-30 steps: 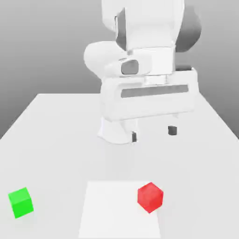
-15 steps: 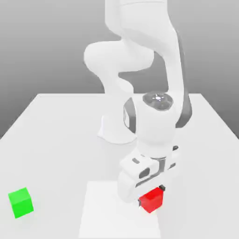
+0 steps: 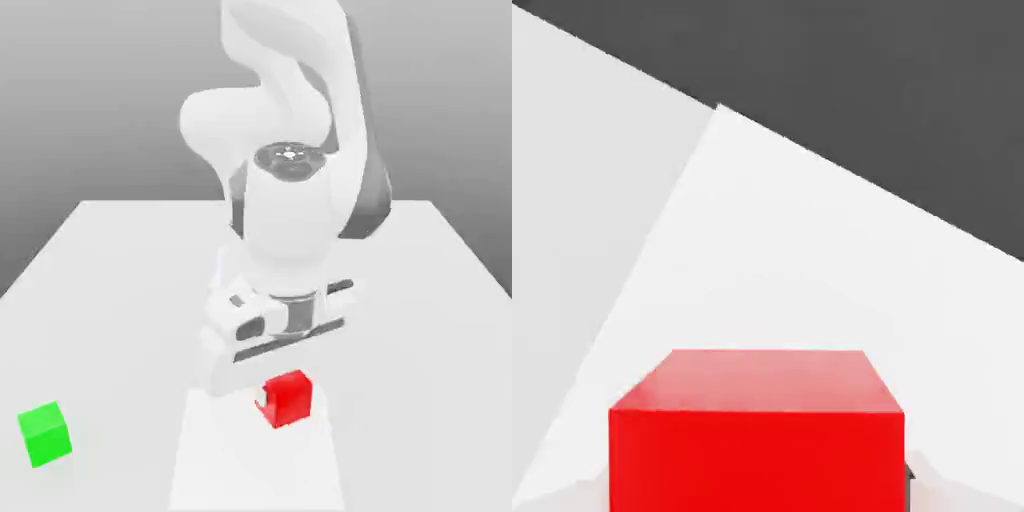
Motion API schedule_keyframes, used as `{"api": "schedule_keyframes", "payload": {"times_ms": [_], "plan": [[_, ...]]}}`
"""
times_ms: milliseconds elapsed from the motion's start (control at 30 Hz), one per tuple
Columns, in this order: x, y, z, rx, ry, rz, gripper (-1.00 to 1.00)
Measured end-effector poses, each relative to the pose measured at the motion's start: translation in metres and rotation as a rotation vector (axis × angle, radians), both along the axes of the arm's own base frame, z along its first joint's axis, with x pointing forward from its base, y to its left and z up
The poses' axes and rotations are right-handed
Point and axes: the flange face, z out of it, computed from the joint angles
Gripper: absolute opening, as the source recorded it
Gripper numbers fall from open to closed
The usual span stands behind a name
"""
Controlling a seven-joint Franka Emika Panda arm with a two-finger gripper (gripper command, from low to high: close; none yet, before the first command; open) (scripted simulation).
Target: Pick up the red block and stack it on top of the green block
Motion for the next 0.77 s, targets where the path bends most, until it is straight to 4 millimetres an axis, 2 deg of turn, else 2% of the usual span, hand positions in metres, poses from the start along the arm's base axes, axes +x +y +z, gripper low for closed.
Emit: {"api": "schedule_keyframes", "payload": {"times_ms": [100, 200, 233, 267, 367, 400, 567, 600, 667, 767], "plan": [[0.0, -0.087, 0.009, 0.0, 0.0, -0.223, -1.0], [-0.016, -0.168, 0.019, -0.002, -0.001, -0.424, -1.0], [-0.022, -0.193, 0.018, -0.003, -0.002, -0.487, -1.0], [-0.026, -0.206, 0.011, -0.004, -0.003, -0.519, -1.0], [-0.03, -0.218, -0.024, -0.005, -0.004, -0.548, -1.0], [-0.031, -0.218, -0.034, -0.005, -0.003, -0.55, 1.0], [-0.031, -0.218, -0.034, -0.005, -0.003, -0.55, 1.0], [-0.031, -0.219, -0.039, -0.006, -0.003, -0.552, 1.0], [-0.03, -0.219, -0.025, -0.006, -0.004, -0.552, 1.0], [-0.031, -0.219, 0.012, -0.006, -0.004, -0.552, 1.0]]}}
